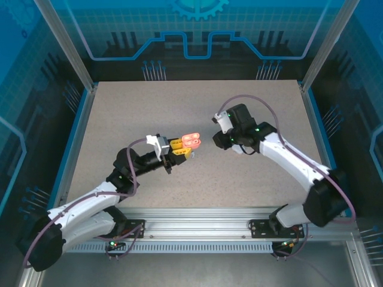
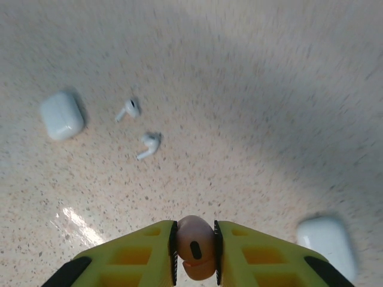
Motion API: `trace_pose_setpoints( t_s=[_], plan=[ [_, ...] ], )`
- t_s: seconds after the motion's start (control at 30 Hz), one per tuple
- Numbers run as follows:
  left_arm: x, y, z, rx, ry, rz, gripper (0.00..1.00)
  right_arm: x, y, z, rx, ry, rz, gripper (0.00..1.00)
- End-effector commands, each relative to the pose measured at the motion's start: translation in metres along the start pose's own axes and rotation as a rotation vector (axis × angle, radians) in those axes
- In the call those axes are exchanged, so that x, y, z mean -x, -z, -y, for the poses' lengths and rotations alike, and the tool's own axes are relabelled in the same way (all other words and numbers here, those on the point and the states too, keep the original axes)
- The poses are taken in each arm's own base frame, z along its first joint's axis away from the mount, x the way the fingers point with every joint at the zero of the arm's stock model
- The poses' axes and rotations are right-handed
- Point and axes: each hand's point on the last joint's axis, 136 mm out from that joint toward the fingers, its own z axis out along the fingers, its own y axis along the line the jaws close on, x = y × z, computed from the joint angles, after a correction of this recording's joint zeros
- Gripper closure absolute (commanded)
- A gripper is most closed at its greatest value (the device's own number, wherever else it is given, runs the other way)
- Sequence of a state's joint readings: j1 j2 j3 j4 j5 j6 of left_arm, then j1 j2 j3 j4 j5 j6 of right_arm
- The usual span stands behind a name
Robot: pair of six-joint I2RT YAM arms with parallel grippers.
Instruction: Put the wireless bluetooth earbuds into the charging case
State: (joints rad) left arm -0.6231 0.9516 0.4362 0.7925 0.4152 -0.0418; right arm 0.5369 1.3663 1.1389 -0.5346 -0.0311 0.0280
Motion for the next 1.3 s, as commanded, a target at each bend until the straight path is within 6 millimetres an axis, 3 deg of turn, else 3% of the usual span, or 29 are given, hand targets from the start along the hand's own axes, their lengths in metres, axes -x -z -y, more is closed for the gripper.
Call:
trace_pose_setpoints(
  t_s=[0.0, 0.23, 0.57, 0.67, 0.87, 1.27],
  plan=[
    [0.024, -0.004, 0.001, -0.011, -0.006, 0.073, 1.0, 0.026, 0.03, -0.009, -0.019, 0.11, 0.16, 0.76],
    [0.024, -0.009, 0.0, -0.016, 0.022, 0.074, 1.0, 0.058, 0.097, -0.03, -0.01, 0.233, 0.403, 0.76],
    [0.022, -0.013, -0.002, -0.019, 0.041, 0.069, 1.0, 0.082, 0.156, -0.085, 0.151, 0.41, 0.615, 0.76],
    [0.022, -0.014, -0.002, -0.022, 0.046, 0.071, 1.0, 0.085, 0.162, -0.104, 0.199, 0.457, 0.624, 0.76],
    [0.022, -0.015, -0.002, -0.027, 0.051, 0.073, 1.0, 0.086, 0.155, -0.128, 0.222, 0.529, 0.589, 0.76],
    [0.021, -0.014, -0.002, -0.026, 0.041, 0.075, 1.0, 0.09, 0.138, -0.144, 0.187, 0.645, 0.517, 0.76]
  ],
)
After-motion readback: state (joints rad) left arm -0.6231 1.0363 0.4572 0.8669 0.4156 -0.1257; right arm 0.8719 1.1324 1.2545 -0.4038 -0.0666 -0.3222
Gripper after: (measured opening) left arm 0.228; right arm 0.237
